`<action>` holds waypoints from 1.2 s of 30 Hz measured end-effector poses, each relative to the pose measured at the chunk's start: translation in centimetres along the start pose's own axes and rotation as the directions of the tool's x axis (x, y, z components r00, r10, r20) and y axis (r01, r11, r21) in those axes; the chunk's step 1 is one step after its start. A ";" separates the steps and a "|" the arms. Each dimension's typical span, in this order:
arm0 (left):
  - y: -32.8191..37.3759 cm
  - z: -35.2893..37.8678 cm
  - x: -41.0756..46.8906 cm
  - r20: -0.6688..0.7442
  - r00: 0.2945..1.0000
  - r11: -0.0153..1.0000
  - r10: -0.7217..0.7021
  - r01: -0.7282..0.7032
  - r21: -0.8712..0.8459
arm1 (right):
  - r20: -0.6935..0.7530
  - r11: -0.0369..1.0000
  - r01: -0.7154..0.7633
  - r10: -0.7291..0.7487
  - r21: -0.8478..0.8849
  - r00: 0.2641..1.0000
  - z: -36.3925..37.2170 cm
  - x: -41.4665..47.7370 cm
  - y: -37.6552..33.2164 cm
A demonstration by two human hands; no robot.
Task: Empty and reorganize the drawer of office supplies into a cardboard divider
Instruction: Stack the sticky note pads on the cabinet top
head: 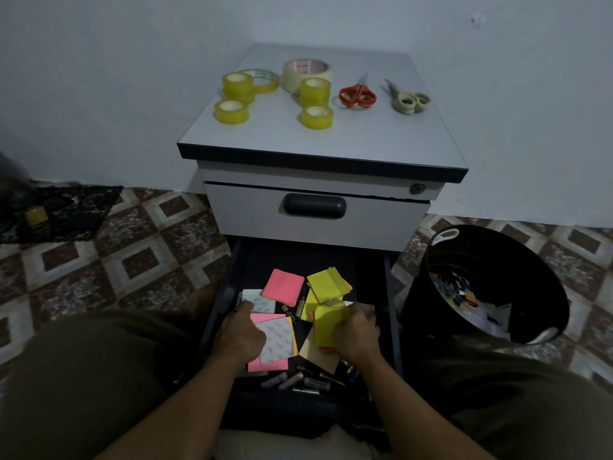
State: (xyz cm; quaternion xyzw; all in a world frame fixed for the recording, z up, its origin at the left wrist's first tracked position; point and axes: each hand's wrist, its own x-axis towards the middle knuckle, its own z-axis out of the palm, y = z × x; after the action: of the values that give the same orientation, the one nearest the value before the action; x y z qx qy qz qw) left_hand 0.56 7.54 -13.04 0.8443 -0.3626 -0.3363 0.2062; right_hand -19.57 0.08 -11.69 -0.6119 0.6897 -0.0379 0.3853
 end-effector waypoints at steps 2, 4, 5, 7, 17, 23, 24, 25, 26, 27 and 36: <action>0.0 -0.1 -0.1 0.000 1.000 1.000 -0.009 0.009 0.004 | 0.024 1.000 0.001 0.000 -0.018 1.000 0.3 0.3 0.1; 0.0 -0.2 0.0 0.010 0.999 0.999 -0.032 0.032 -0.011 | -0.004 0.997 0.070 -0.070 -0.019 0.998 0.0 0.0 -0.1; 0.1 -0.2 -0.1 0.017 0.999 0.999 -0.040 0.040 -0.028 | -0.028 0.995 0.100 -0.099 0.019 0.995 0.0 -0.1 -0.2; 0.2 -0.1 -0.1 0.020 0.999 0.998 -0.042 0.043 -0.050 | -0.044 0.989 0.129 -0.127 0.066 0.991 -0.3 -0.5 -0.3; 0.2 -0.1 -0.8 -0.004 0.997 0.980 0.074 -0.072 0.185 | -0.065 0.968 0.032 -0.017 0.250 0.998 0.1 1.1 -0.2; 0.0 0.0 -0.5 0.022 0.997 0.986 0.076 -0.078 0.145 | -0.117 0.908 0.068 -0.021 0.413 0.993 -0.1 1.6 0.0; -0.1 0.1 -0.4 0.018 0.996 0.990 0.088 -0.090 0.112 | -0.146 0.907 0.076 -0.017 0.413 0.989 -0.2 1.6 0.0; 0.0 0.1 -0.4 0.019 0.995 0.992 0.095 -0.096 0.088 | -0.183 0.911 0.090 -0.016 0.403 0.983 -0.4 1.6 0.2; 0.0 0.2 -0.3 0.011 0.995 0.994 0.097 -0.098 0.052 | -0.213 0.911 0.104 -0.018 0.399 0.977 -0.6 1.5 0.2; 0.0 0.2 -0.4 0.000 0.997 0.997 0.080 -0.080 0.020 | -0.232 0.904 0.123 -0.027 0.410 0.972 -0.7 1.5 0.4; 0.4 0.2 -0.6 -0.093 0.996 0.999 -0.003 -0.001 -0.049 | -0.047 0.855 0.129 -0.122 0.503 0.991 0.0 0.6 0.8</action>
State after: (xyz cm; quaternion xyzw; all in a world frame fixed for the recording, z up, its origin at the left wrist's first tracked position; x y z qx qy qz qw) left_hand -0.13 7.73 -12.69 0.8539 -0.3438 -0.3057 0.2433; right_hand -20.25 -0.26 -12.38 -0.5331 0.6170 -0.2459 0.5241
